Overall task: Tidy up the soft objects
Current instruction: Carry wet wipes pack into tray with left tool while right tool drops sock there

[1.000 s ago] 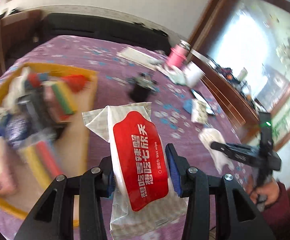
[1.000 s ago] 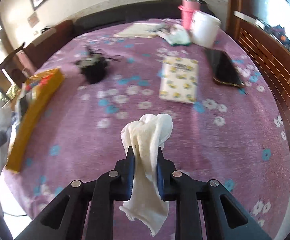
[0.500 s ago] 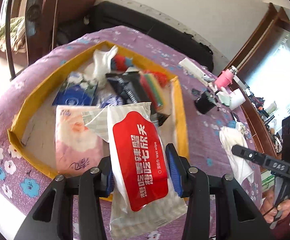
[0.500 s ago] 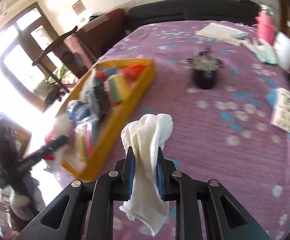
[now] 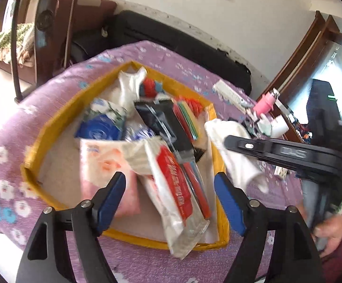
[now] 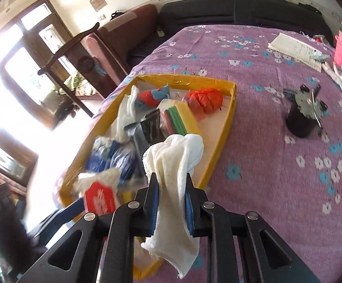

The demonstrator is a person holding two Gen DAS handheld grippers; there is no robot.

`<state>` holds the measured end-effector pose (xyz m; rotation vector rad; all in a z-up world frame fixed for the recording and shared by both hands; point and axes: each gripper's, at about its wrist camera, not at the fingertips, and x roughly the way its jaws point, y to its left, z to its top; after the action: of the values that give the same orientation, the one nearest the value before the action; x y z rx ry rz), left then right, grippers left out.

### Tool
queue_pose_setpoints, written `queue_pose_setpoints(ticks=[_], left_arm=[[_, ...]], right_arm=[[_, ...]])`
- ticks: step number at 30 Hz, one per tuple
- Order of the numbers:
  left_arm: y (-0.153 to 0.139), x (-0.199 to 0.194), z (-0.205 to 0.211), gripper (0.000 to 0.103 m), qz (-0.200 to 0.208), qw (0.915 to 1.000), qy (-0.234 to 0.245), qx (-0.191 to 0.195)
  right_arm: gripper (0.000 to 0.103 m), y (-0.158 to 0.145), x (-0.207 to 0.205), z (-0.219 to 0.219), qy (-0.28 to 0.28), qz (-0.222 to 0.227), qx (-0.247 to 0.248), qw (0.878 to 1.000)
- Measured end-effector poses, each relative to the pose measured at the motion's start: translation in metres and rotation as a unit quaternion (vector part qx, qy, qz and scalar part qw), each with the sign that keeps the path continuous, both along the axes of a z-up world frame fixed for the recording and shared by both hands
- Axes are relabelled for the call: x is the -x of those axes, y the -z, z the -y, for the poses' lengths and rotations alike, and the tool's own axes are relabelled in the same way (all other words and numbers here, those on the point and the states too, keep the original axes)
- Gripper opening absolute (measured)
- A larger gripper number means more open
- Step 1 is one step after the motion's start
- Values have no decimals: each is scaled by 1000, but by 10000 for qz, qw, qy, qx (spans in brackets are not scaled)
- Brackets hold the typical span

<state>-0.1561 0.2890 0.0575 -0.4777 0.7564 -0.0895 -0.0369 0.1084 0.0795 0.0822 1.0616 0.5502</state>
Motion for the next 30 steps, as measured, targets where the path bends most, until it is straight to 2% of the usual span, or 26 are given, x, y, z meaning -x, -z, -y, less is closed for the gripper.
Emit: queue_pose_setpoints(ticks=[6, 11, 12, 14, 15, 18, 25, 30], left_arm=[[-6, 12, -14, 82, 99, 9994, -235, -254], [-4, 16, -15, 82, 64, 9983, -324, -488], [-5, 16, -15, 82, 59, 9979, -339, -540], [-4, 16, -13, 83, 25, 9971, -389, -649], [-5, 16, -13, 84, 11, 9966, -426, -705], [-6, 16, -8, 85, -13, 9944, -516, -924], [-7, 13, 5, 87, -76, 9923, -503, -1126], [-10, 11, 17, 87, -111, 9915, -406, -1234]], right_arm=[[21, 12, -24, -25, 132, -73, 132, 9998], [22, 22, -30, -39, 245, 53, 540, 9982], [26, 24, -30, -39, 282, 75, 625, 9976], [41, 25, -28, -36, 367, 123, 723, 9966], [52, 24, -27, -34, 371, 140, 693, 9968], [66, 16, -21, -28, 370, 312, 627, 9969], [75, -4, -5, -9, 382, 839, 674, 9935], [76, -3, 0, 10, 473, 913, 710, 9922]])
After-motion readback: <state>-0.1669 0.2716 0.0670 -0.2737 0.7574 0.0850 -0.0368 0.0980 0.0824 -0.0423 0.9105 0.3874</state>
